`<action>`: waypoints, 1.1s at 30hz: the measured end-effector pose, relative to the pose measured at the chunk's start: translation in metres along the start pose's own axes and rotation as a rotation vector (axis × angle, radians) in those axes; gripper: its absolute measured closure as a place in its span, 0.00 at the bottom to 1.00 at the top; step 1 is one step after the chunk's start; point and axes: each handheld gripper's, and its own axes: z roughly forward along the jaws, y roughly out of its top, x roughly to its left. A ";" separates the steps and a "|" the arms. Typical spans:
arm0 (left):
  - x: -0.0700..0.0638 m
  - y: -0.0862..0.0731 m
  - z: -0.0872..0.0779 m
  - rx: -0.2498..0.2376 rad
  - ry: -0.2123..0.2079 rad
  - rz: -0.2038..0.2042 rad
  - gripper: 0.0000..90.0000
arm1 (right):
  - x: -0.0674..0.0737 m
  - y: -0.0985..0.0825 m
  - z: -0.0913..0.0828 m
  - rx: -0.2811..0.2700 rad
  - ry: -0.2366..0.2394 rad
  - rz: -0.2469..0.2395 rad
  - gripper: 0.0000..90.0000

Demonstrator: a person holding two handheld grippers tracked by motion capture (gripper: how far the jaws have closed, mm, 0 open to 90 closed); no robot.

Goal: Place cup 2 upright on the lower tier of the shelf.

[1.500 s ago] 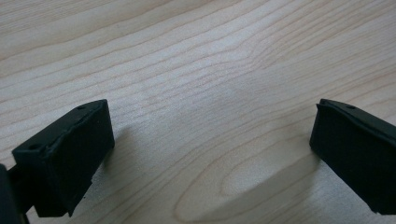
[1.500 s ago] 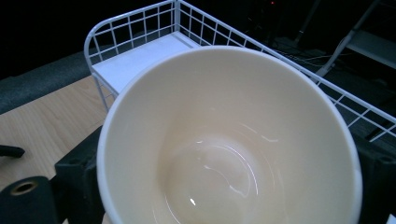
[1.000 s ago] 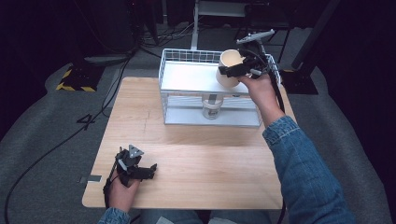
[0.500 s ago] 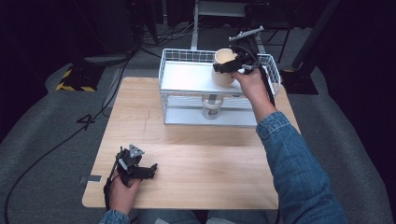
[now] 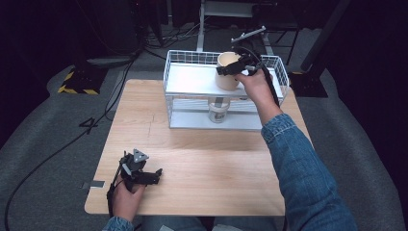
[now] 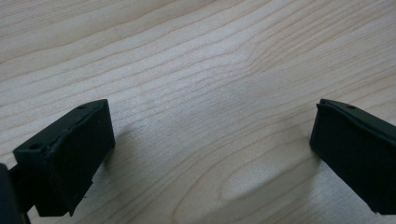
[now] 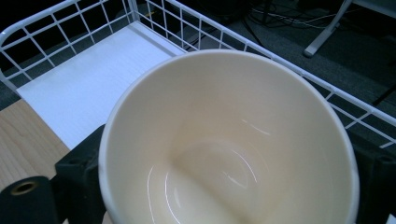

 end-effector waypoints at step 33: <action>0.000 0.001 0.001 -0.001 -0.002 0.002 0.00 | -0.010 -0.003 0.011 0.015 0.013 0.020 0.11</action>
